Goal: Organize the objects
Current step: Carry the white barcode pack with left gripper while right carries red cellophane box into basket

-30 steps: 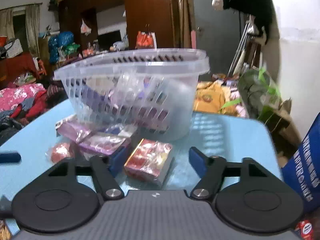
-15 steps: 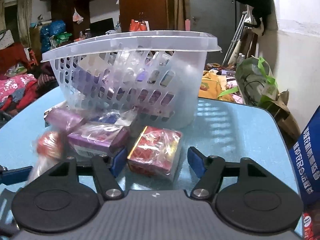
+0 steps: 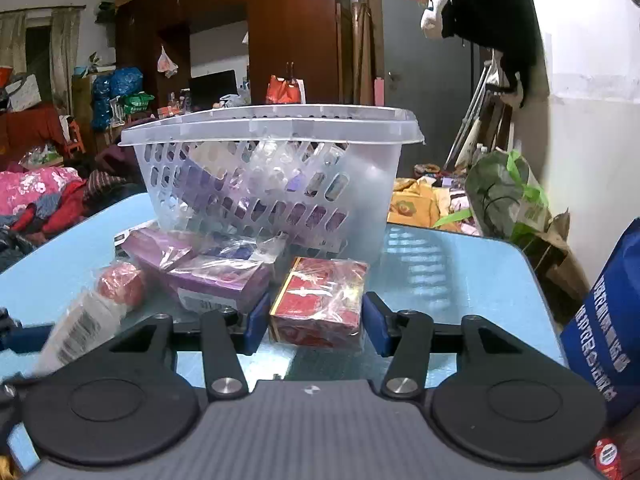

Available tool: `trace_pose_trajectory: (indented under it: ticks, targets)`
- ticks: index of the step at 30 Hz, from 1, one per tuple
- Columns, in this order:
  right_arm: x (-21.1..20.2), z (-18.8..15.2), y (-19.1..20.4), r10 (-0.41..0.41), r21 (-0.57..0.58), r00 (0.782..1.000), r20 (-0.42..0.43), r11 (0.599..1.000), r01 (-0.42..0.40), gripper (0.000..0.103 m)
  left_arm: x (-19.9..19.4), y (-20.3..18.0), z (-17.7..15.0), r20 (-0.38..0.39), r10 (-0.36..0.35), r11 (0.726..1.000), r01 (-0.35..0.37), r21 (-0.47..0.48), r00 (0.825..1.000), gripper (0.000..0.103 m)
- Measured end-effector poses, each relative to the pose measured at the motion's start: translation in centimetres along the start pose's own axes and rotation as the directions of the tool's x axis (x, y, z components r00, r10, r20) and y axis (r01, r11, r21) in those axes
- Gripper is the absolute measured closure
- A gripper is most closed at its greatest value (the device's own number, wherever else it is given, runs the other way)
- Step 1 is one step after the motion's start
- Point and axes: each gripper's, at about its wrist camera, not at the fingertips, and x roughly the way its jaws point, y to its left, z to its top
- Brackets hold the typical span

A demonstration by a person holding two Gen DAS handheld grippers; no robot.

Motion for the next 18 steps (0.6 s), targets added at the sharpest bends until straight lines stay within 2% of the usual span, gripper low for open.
trace_pose_trajectory:
  ticks: [5,8,11,13,16,18]
  targets:
    - [-1.1,0.2,0.2,0.027,0.011,0.999,0.039,1.0,-0.027,0.049,-1.0,0.9,0.5,0.057,-0.019,1.0,0.019,-0.006,0.998,0.051]
    - [-2.7,0.7,0.4,0.039,0.018,0.994,0.102,0.999,-0.041,0.049,-1.6,1.7,2.1,0.095,-0.045,0.999,0.048,-0.026,0.994,0.051]
    - [-5.0,2.2,1.1,0.044,0.009,0.975,0.217,0.999,-0.047,0.049,-1.8,2.9,6.0,0.163,-0.047,0.998,0.052,-0.027,0.985,0.051]
    - [-5.5,4.2,1.8,0.032,-0.01,0.958,0.285,0.999,-0.031,0.049,-0.7,3.8,9.9,0.19,-0.045,0.998,0.052,-0.035,0.981,0.051]
    - [-3.5,8.2,2.7,0.029,-0.059,0.936,0.352,0.998,-0.009,0.049,2.4,5.3,15.0,0.193,-0.002,0.998,0.013,-0.058,0.981,0.051]
    - [-0.7,10.4,2.9,0.032,-0.075,0.929,0.368,0.997,-0.005,0.049,5.3,6.4,17.3,0.148,0.039,0.997,-0.03,-0.064,0.988,0.051]
